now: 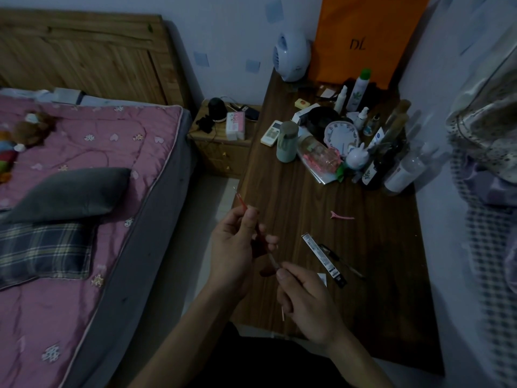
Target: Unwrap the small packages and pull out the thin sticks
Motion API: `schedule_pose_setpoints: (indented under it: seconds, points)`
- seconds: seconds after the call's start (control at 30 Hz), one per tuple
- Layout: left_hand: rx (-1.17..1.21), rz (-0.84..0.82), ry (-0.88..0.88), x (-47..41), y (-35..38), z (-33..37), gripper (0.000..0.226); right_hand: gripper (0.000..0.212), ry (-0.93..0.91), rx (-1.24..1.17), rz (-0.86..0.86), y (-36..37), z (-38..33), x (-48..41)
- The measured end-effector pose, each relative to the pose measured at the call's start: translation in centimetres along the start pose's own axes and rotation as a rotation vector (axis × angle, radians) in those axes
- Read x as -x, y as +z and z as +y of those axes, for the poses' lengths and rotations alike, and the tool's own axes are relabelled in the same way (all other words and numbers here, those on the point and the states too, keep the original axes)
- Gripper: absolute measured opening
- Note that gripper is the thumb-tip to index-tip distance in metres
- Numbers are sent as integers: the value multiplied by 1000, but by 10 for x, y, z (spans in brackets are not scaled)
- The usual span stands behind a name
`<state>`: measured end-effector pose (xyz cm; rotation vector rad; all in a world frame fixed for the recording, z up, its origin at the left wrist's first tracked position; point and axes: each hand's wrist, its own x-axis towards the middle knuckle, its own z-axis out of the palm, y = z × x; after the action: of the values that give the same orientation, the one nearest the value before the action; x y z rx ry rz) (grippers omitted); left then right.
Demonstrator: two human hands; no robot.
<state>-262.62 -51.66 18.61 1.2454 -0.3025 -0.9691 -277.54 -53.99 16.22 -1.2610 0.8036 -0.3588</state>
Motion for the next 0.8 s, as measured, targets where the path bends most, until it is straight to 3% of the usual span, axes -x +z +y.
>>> schedule_pose_setpoints:
  seconds: [0.5,0.67,0.8]
  points:
    - [74,-16,7,8,11,16,23,51,-72,-71,-66,1,-8,1]
    - [55,-30,9,9,11,14,23,42,-72,-77,-67,0,-3,-1]
    - [-95,-112,2,11,11,12,20,30,-57,-107,-15,2,-6,-2]
